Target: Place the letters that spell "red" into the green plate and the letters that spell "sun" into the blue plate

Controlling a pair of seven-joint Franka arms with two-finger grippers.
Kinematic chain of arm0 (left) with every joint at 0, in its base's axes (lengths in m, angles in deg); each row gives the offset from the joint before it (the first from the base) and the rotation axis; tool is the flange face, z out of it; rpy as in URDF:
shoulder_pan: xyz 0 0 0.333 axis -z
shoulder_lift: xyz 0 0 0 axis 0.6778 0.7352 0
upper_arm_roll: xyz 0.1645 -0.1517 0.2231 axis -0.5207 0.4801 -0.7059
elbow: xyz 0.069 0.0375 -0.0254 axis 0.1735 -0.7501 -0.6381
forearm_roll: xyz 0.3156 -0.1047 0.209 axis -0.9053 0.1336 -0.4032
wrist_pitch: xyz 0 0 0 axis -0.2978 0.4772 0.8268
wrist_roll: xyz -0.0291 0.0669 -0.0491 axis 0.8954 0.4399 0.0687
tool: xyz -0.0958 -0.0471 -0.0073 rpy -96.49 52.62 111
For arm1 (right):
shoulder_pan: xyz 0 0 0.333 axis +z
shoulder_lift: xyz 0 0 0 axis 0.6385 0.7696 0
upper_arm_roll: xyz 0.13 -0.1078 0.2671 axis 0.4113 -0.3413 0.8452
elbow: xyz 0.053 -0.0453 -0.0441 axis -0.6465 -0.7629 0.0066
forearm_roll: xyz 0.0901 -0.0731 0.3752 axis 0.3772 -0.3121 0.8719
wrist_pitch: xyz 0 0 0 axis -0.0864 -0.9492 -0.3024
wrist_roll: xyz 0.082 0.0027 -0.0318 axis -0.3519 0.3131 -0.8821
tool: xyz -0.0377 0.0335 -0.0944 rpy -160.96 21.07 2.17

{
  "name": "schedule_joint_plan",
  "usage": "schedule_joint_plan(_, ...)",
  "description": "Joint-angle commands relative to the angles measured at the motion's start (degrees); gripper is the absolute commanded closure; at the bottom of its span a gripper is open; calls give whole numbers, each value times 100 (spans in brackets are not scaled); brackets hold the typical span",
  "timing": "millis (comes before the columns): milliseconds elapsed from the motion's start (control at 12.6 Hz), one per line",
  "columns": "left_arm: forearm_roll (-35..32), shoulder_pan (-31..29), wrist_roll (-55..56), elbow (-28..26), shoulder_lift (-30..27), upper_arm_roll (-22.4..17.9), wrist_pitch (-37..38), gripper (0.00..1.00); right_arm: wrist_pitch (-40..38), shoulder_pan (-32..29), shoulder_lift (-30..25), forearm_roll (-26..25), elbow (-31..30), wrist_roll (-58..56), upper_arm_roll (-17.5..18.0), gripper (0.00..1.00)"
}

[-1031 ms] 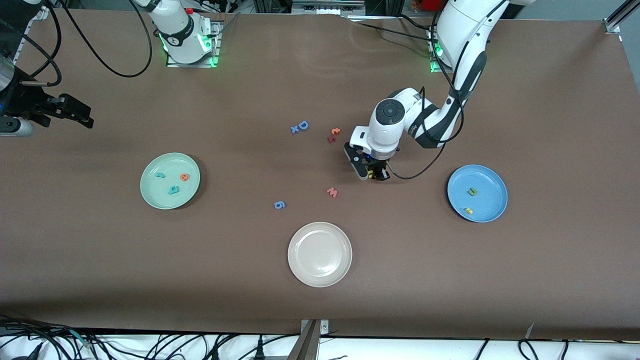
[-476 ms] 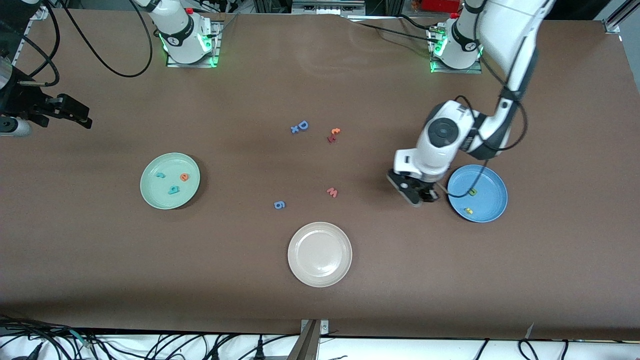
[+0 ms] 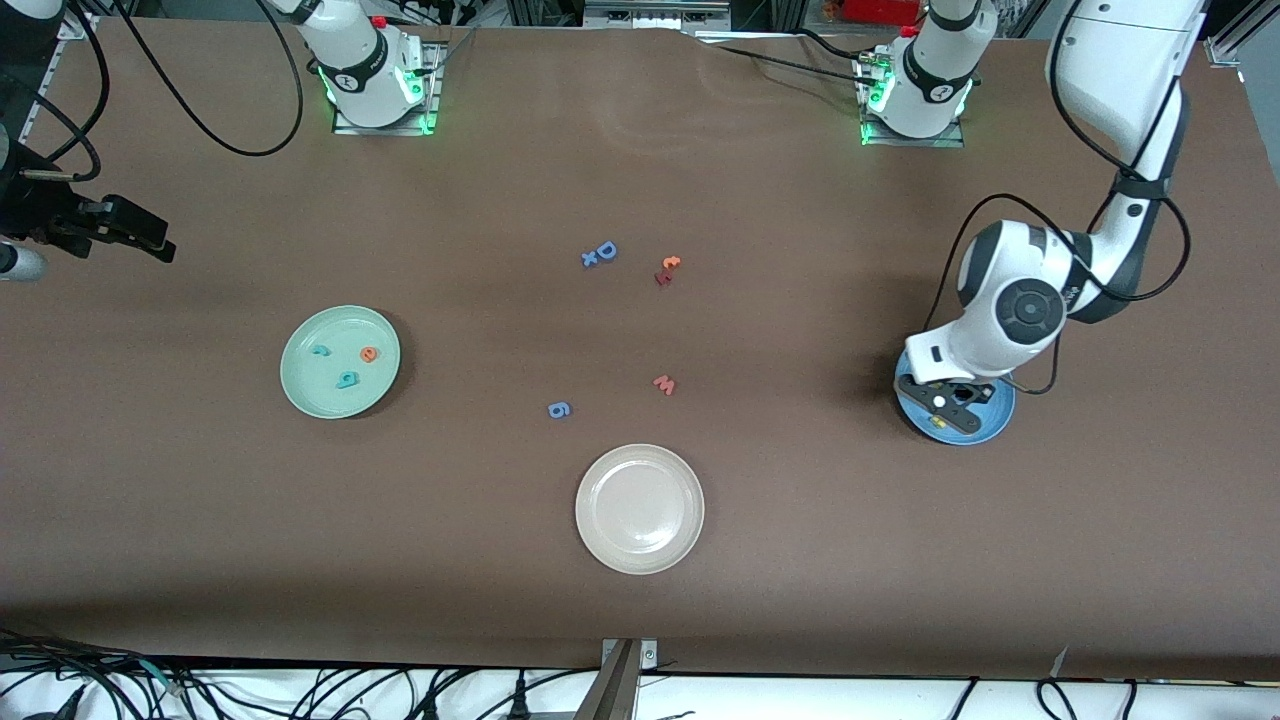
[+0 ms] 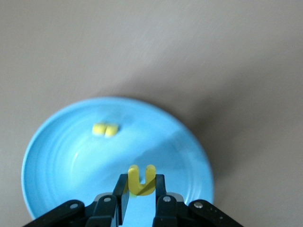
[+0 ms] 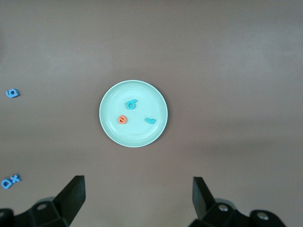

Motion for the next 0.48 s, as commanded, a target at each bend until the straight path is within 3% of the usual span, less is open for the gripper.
schedule_joint_plan(0, 154, -138, -87, -13, 96, 46, 141, 20, -93, 104, 59, 102, 189, 30, -73, 0)
schedule_joint_plan(79, 154, -138, -96, 13, 88, 46, 141, 0, -85, 113, 59, 119, 189, 30, -90, 0)
schedule_joint_plan(238, 154, -138, -43, 179, -113, 63, 210, 0, -67, 104, 59, 58, 189, 12, -82, 0)
schedule_joint_plan(396, 171, -103, 10, 862, -298, 72, 770, 0, -93, 86, 51, 84, 189, 47, -81, 0)
